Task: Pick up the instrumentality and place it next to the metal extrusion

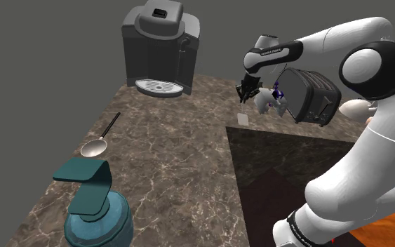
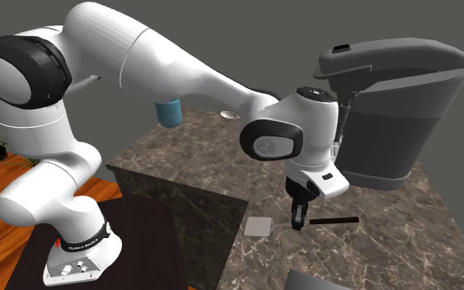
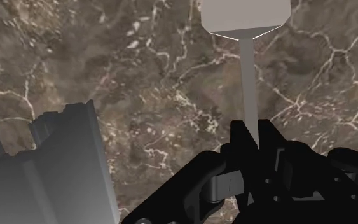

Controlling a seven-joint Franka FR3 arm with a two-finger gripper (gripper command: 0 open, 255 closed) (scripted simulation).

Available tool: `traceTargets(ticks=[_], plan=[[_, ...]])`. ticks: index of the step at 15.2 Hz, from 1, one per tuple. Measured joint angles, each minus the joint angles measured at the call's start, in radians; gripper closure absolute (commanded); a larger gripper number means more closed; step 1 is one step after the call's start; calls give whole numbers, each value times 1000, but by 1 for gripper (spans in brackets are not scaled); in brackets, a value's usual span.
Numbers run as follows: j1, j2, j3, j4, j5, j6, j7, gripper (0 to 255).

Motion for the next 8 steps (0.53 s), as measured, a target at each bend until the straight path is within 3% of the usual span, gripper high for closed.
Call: traceTargets(ticks=[8], plan=[[3, 50, -2, -48, -9, 97, 10, 255]])
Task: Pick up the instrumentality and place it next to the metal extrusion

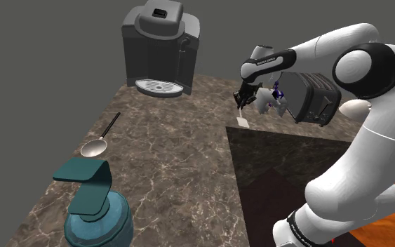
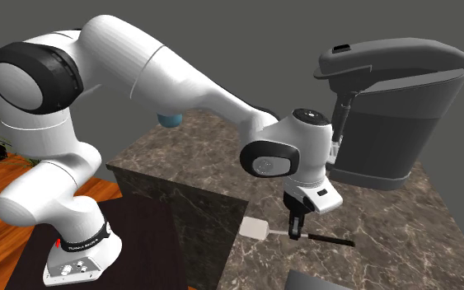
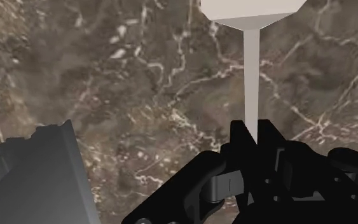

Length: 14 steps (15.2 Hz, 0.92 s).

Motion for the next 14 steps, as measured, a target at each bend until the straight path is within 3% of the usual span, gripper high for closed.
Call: traceTargets(ticks=[6, 7, 14], plan=[[0, 8, -1, -8, -1, 16, 0, 255], [0, 8, -1, -8, -1, 16, 0, 0], [0, -2, 0, -3, 0, 2, -1, 0]])
